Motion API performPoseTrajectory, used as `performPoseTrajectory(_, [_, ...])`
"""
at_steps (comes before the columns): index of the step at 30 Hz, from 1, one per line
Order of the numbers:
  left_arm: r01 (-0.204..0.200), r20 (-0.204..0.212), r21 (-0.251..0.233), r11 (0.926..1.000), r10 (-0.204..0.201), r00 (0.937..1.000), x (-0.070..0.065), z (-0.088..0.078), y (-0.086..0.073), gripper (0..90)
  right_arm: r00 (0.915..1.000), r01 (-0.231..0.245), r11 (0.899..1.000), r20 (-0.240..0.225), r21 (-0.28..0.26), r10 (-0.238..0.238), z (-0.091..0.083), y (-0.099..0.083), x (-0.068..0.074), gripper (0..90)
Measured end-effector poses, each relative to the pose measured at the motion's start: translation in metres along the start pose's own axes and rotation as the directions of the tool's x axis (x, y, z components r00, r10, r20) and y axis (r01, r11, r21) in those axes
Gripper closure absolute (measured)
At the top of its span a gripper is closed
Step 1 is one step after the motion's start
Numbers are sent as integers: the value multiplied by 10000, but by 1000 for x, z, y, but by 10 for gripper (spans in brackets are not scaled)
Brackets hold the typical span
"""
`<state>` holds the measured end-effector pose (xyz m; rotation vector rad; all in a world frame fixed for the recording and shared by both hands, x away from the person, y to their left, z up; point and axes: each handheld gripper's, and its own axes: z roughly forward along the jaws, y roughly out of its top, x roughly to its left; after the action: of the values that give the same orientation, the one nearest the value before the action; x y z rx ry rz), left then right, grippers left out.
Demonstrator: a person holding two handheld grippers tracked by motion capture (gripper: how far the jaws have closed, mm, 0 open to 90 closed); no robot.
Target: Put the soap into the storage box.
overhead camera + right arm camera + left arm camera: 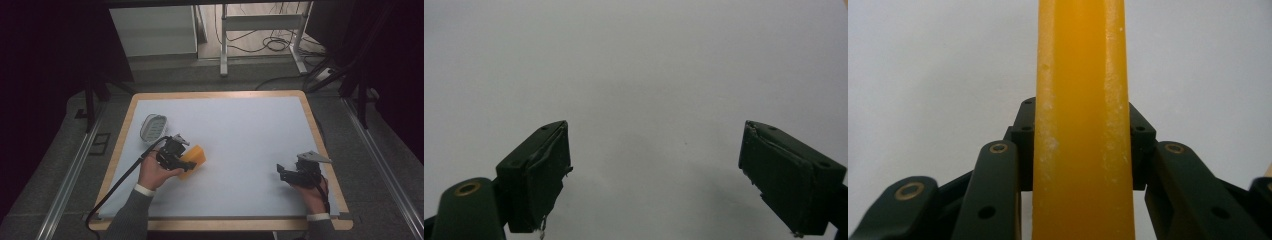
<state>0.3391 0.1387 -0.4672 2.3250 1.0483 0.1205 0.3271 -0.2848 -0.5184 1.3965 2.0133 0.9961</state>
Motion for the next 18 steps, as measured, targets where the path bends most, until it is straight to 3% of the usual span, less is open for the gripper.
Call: performPoseTrajectory(18, [330, -347, -207, 9992, -337, 9988, 16, -12, 2, 610, 10000, -26, 10000, 19, 14, 26, 0, 0, -1, 131])
